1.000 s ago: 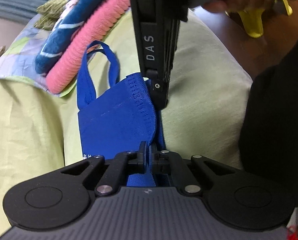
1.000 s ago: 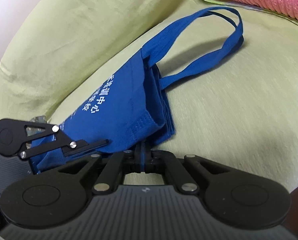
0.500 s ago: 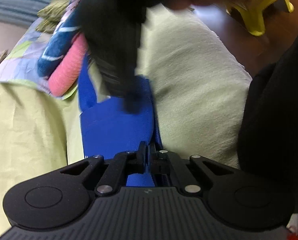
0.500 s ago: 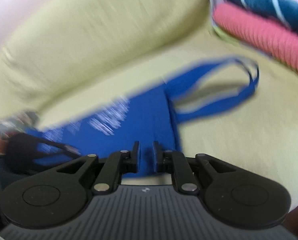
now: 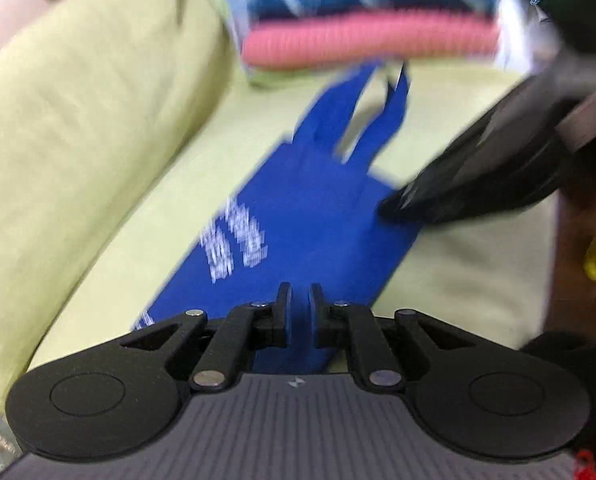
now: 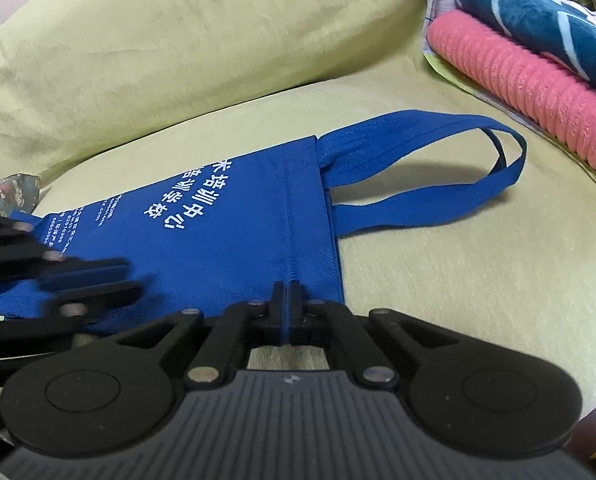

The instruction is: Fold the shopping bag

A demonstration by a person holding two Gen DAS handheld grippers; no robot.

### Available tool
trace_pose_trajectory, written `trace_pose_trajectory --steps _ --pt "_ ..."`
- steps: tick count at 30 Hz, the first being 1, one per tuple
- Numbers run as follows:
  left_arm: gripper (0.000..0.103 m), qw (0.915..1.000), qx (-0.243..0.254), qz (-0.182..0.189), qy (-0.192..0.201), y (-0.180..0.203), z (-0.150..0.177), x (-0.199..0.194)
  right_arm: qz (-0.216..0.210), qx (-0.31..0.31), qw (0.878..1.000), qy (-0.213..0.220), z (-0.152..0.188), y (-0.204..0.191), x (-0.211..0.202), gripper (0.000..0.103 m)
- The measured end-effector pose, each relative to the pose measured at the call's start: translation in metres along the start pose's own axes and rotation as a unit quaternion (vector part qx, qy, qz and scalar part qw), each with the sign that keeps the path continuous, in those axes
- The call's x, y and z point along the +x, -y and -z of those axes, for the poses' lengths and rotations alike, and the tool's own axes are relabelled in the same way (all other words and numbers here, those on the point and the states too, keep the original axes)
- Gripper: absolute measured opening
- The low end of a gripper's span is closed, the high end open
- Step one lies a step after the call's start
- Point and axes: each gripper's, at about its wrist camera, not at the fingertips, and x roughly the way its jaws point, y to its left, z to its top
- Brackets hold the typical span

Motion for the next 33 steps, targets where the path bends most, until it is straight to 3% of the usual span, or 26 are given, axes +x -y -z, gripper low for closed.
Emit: trace_pose_trajectory --steps 6,8,10,11,14,16,19,22,26,28,30,33 --pt "0.014 0.9966 -0.012 -0.067 -0.047 -0.045 0.055 -0.011 0.001 -0.006 1.0 -0.009 -0.003 -0.002 0.001 0.0" --pt "0.013 0.9902 -0.017 -0.116 -0.076 -0.065 0.082 -0.013 0.001 -0.007 1.0 -0.009 -0.002 -0.002 0.002 0.0" --pt "0.001 0.9786 0.006 -0.168 -0.119 -0.079 0.103 -0.007 0.002 -0.006 1.0 -0.009 -0.002 -0.003 0.001 0.0" --pt "0.0 0.9764 0.01 -0.175 -0.126 -0.085 0.11 -0.006 0.003 -0.006 1.0 -0.008 -0.002 -0.003 0.001 0.0" --pt "0.004 0.9772 0.008 -0.181 -0.11 -0.088 0.1 -0.019 0.007 -0.005 1.0 -0.007 -0.001 -0.005 0.0 0.0" --pt "0.006 0.9792 0.01 -0.191 -0.069 -0.079 0.083 -0.034 0.01 -0.008 1.0 -0.008 -0.001 -0.007 0.0 0.0" --pt "0.016 0.9882 -0.008 -0.151 -0.022 -0.064 0.061 -0.042 0.012 -0.008 1.0 -0.009 -0.001 -0.007 0.0 0.0" --pt "0.016 0.9868 0.019 -0.154 -0.048 -0.051 0.069 -0.026 0.013 -0.012 1.0 -0.012 -0.001 -0.008 0.0 0.0" --pt "0.006 0.9751 -0.038 -0.194 -0.1 -0.086 0.102 -0.014 0.012 -0.017 1.0 -0.016 -0.003 -0.008 0.001 0.0" --pt "0.007 0.9793 -0.058 -0.169 -0.094 -0.102 0.1 -0.02 0.011 -0.018 1.0 -0.017 -0.003 -0.008 0.002 0.0" --pt "0.008 0.9796 -0.047 -0.175 -0.087 -0.102 0.087 -0.028 0.013 -0.02 1.0 -0.017 -0.003 -0.008 0.002 0.0" --pt "0.014 0.9866 -0.088 -0.136 -0.021 -0.104 0.065 -0.053 0.014 -0.015 1.0 -0.015 -0.002 -0.009 0.001 0.0"
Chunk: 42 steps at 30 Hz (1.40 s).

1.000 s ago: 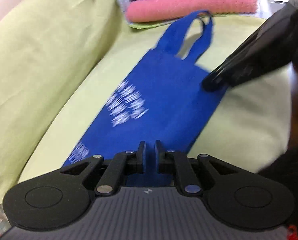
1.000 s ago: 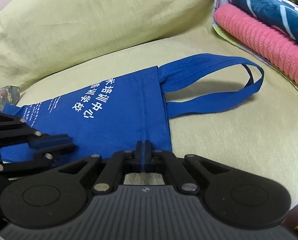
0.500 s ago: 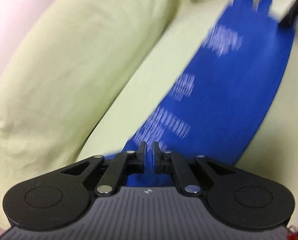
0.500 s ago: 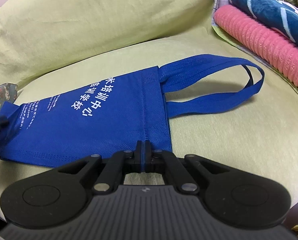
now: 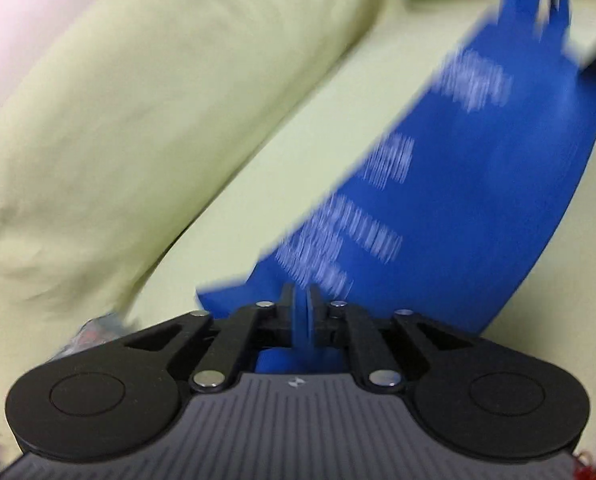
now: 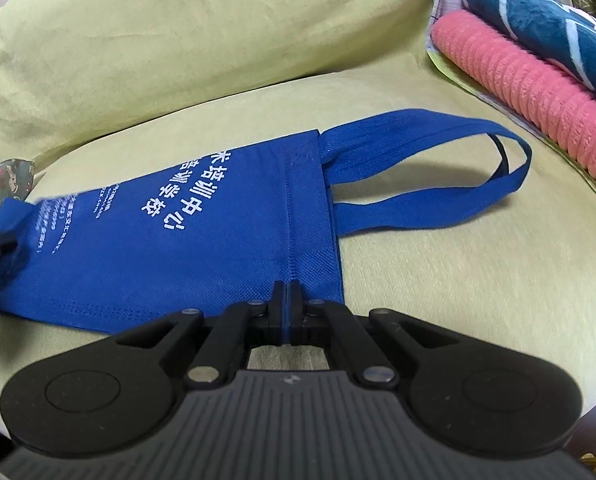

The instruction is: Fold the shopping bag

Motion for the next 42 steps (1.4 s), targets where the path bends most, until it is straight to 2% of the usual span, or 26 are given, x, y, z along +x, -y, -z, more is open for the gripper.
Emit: trace_pose_trajectory --steps 2,3,5,7,8,10,12,14,15,16,18,19,20,21,23,26,28,30,33,35,36,38,40,42 --pt "0.015 0.9983 -0.05 0.029 0.011 -0.008 -0.008 -0.007 0.001 -0.001 1.0 0.0 0.0 -0.001 0.0 0.0" --pt "0.017 0.9981 -0.056 0.028 0.002 -0.008 -0.011 -0.002 0.001 -0.002 1.0 -0.001 0.0 -0.001 0.0 0.0" --pt "0.02 0.9984 -0.036 0.017 -0.039 0.0 -0.009 0.017 0.0 -0.003 1.0 -0.003 -0.001 -0.001 0.0 0.0" --pt "0.019 0.9979 -0.014 0.018 -0.061 0.01 -0.008 0.023 -0.002 -0.001 1.0 -0.004 -0.001 0.0 0.0 0.0" --pt "0.02 0.9983 -0.01 0.031 -0.049 0.016 -0.01 0.016 -0.003 -0.001 1.0 -0.003 -0.001 0.0 -0.001 0.0" --pt "0.021 0.9968 -0.002 0.079 0.007 0.029 -0.017 -0.008 -0.005 0.001 1.0 -0.001 -0.001 0.002 -0.001 0.0" --pt "0.025 0.9911 0.036 0.12 0.046 0.048 -0.026 -0.022 -0.005 0.006 1.0 0.001 0.0 0.002 0.0 0.0" --pt "0.024 0.9881 0.082 0.126 0.035 0.071 -0.03 -0.013 -0.004 0.005 1.0 0.002 0.0 0.001 0.0 0.0" --pt "0.017 0.9877 0.093 0.123 0.023 0.08 -0.029 -0.005 -0.003 0.004 1.0 0.002 0.0 0.0 0.001 0.0" --pt "0.012 0.9876 0.096 0.123 0.02 0.086 -0.028 -0.001 -0.003 0.004 1.0 0.002 -0.001 0.0 0.0 0.0" --pt "0.012 0.9879 0.095 0.121 0.018 0.088 -0.03 -0.002 -0.007 0.018 1.0 0.0 -0.002 0.002 -0.005 0.0" --pt "0.012 0.9877 0.097 0.122 0.015 0.089 -0.03 -0.001 -0.007 0.036 0.999 0.004 -0.002 0.004 -0.011 0.007" --pt "0.012 0.9875 0.099 0.122 0.014 0.091 -0.03 0.0 -0.008 0.064 0.998 0.014 -0.001 0.007 -0.02 0.023" --pt "0.012 0.9873 0.101 0.122 0.013 0.091 -0.03 0.0 -0.02 0.103 0.994 0.025 0.001 0.012 -0.03 0.033" --pt "0.012 0.987 0.105 0.121 0.014 0.092 -0.03 -0.002 -0.056 0.182 0.981 0.028 0.011 0.024 -0.041 0.036" --pt "0.012 0.9871 0.105 0.12 0.014 0.092 -0.023 0.002 -0.11 0.296 0.949 0.007 0.031 0.041 -0.036 0.036" --pt "0.012 0.9871 0.105 0.12 0.014 0.089 -0.023 0.002 -0.138 0.365 0.921 -0.005 0.044 0.05 -0.025 0.036" --pt "0.012 0.9869 0.104 0.123 0.014 0.088 -0.023 0.003 -0.155 0.41 0.899 -0.007 0.05 0.053 -0.011 0.036" --pt "0.012 0.9868 0.097 0.129 0.015 0.083 -0.024 -0.001 -0.163 0.446 0.88 0.008 0.052 0.051 0.007 0.024" --pt "0.012 0.9869 0.087 0.135 0.015 0.08 -0.023 0.0 -0.164 0.459 0.873 0.012 0.052 0.05 0.019 0.005" --pt "0.012 0.9867 0.083 0.139 0.014 0.078 -0.024 0.001 -0.163 0.454 0.876 0.016 0.05 0.048 0.024 0.004" --pt "0.012 0.9857 0.078 0.149 0.011 0.073 -0.026 0.003 -0.149 0.407 0.901 0.026 0.036 0.041 0.027 0.003" --pt "0.014 0.9834 0.077 0.164 0.006 0.066 -0.031 0.007 -0.129 0.33 0.935 0.025 0.006 0.03 0.036 0.004" --pt "0.015 0.9795 0.081 0.185 0.001 0.059 -0.04 0.013 -0.109 0.252 0.961 0.017 -0.03 0.019 0.053 0.004"
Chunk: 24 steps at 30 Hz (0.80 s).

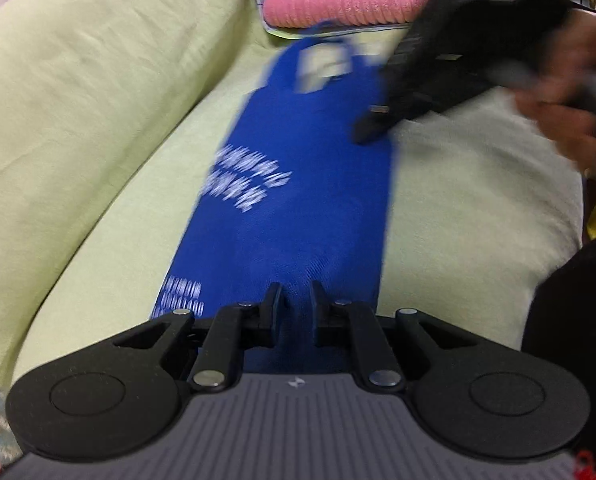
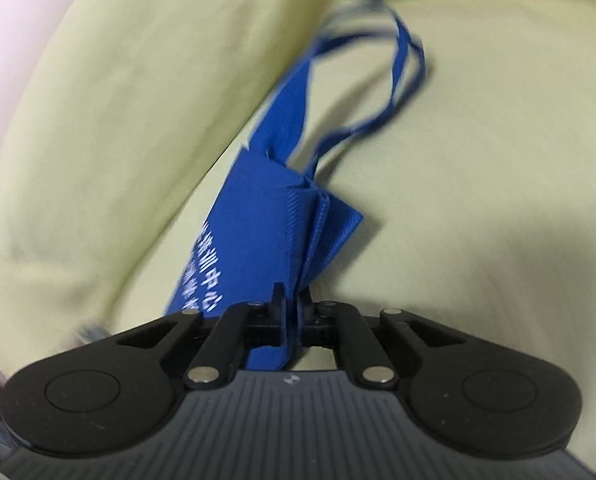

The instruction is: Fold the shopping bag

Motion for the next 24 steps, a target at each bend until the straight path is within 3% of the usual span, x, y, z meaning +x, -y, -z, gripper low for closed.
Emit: trace_pose_trajectory --steps 4,8,10,14,16,19,22,24 --pt "0.02 0.999 0.021 0.037 -0.011 -0.029 -0.018 0.009 0.044 -0.156 0.986 -0.03 -0.052 -0.05 0.058 0.004" --pt "0.021 0.9966 0.042 0.066 -0.028 -0.061 -0.021 0.022 0.084 -0.277 0.955 -0.064 -0.089 -0.092 0.124 0.004" --pt "0.02 0.9949 0.055 0.075 -0.039 -0.071 -0.013 0.03 0.097 -0.319 0.94 -0.07 -0.099 -0.106 0.149 0.004" --pt "0.014 0.9935 0.033 0.108 -0.018 -0.084 0.002 0.032 0.107 -0.357 0.925 -0.074 -0.11 -0.119 0.179 0.005" --pt "0.014 0.9937 0.022 0.11 -0.008 -0.085 0.006 0.033 0.107 -0.354 0.927 -0.07 -0.111 -0.118 0.179 0.009" --pt "0.014 0.994 0.004 0.11 0.001 -0.087 0.01 0.033 0.105 -0.319 0.94 -0.061 -0.11 -0.113 0.161 0.019" --pt "0.014 0.9944 0.009 0.106 0.003 -0.084 0.011 0.033 0.067 -0.281 0.957 -0.006 -0.094 -0.109 0.101 0.02" --pt "0.014 0.9946 0.012 0.103 0.002 -0.082 0.01 0.033 0.031 -0.278 0.96 0.007 -0.066 -0.109 0.056 0.02"
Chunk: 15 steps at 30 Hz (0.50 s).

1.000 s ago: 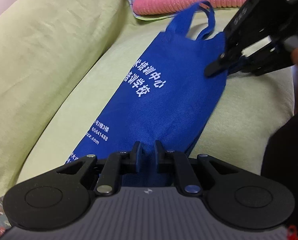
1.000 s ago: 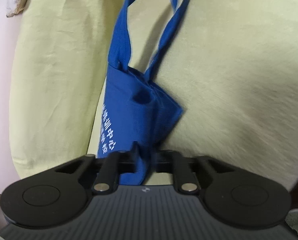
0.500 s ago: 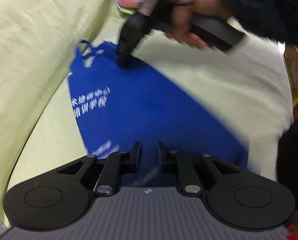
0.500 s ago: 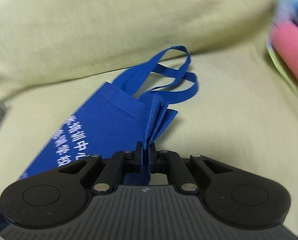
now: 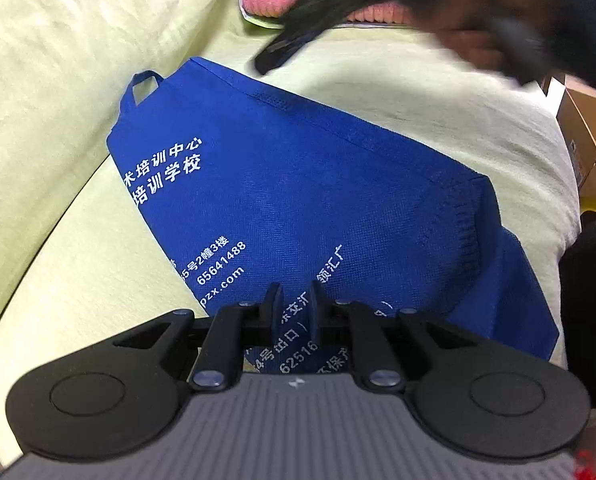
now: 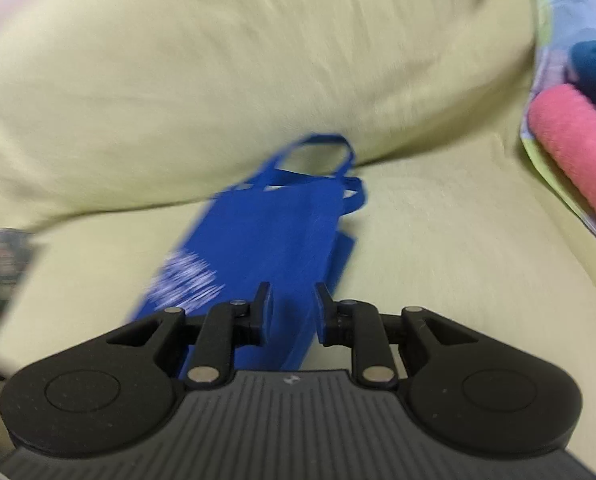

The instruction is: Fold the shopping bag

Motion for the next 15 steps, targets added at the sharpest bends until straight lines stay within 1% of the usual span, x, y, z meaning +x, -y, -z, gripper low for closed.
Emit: trace_pose_trajectory --steps 1,2,3,4,5,8,9,11,13,15 --pt "0.014 1.0 0.001 -0.002 0.0 0.002 -0.001 0.001 -0.015 0.002 1.0 0.011 0.012 -0.006 -0.023 0.02" --pt "0.014 1.0 0.002 -0.004 -0.001 0.004 -0.001 0.002 -0.041 0.0 0.999 0.01 0.03 -0.016 -0.042 0.02" --pt "0.014 1.0 0.003 -0.006 -0.001 0.006 -0.002 0.003 -0.062 0.005 0.998 -0.002 0.045 -0.023 -0.053 0.019" --pt "0.014 0.9999 0.005 -0.009 -0.001 0.008 -0.003 0.003 -0.083 0.012 0.996 -0.015 0.061 -0.03 -0.063 0.017" --pt "0.014 0.9999 0.009 -0.013 -0.001 0.009 -0.003 0.003 -0.099 0.018 0.994 -0.035 0.076 -0.035 -0.065 0.011" --pt "0.015 0.9996 0.015 -0.024 -0.002 0.009 0.0 -0.008 -0.083 0.037 0.992 -0.092 0.106 -0.036 -0.048 0.003" --pt "0.015 0.9993 0.016 -0.034 0.0 0.01 0.004 -0.016 -0.087 0.052 0.991 -0.084 0.11 -0.031 -0.046 0.0" --pt "0.015 0.9986 0.017 -0.047 0.017 0.012 0.019 -0.042 -0.096 0.081 0.988 -0.093 0.109 -0.021 -0.042 0.0" --pt "0.015 0.9983 0.016 -0.05 0.026 0.017 0.036 -0.067 -0.105 0.091 0.984 -0.109 0.106 -0.014 -0.04 0.0" --pt "0.015 0.9984 0.024 -0.046 0.024 0.028 0.053 -0.089 -0.107 0.083 0.984 -0.115 0.107 -0.014 -0.042 0.0"
